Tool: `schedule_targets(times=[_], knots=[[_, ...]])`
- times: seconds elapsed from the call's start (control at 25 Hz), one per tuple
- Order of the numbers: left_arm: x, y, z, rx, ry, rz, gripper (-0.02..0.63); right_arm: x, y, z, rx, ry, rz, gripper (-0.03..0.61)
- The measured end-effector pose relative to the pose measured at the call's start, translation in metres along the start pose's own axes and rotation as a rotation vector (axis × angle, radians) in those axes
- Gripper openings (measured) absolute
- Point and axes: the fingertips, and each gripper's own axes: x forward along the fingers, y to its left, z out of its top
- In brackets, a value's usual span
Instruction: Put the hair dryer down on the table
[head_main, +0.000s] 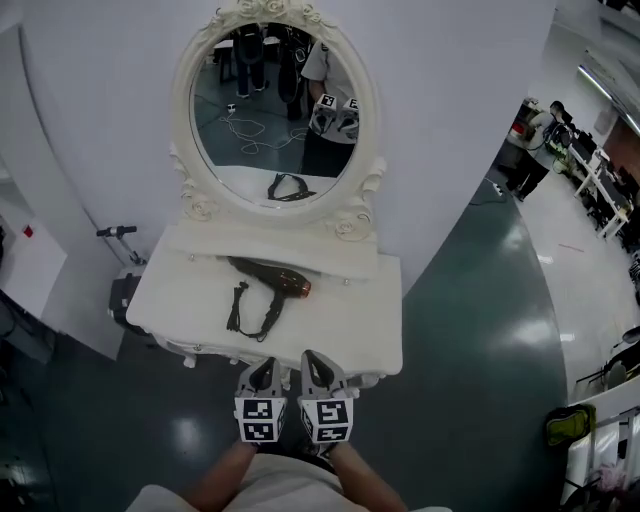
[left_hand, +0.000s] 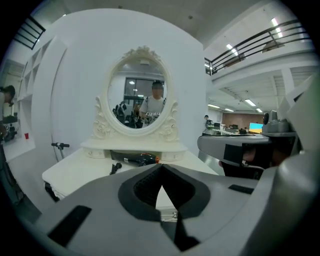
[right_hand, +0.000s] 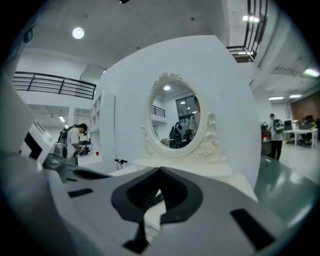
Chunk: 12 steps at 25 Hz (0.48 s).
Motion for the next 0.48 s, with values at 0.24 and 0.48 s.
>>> schedule_targets(times=[0.24, 0.48], knots=[[-0.001, -0.028, -0.003, 0.065, 0.034, -0.063, 0.008, -0.024, -0.014, 0.010, -0.289, -0.038, -0.113, 0.015], [0.008, -0.058, -0.006, 0.035, 0.042, -0.082, 0.008, -0.037, -0.042, 0.012, -0.305, -0.038, -0.106, 0.015]])
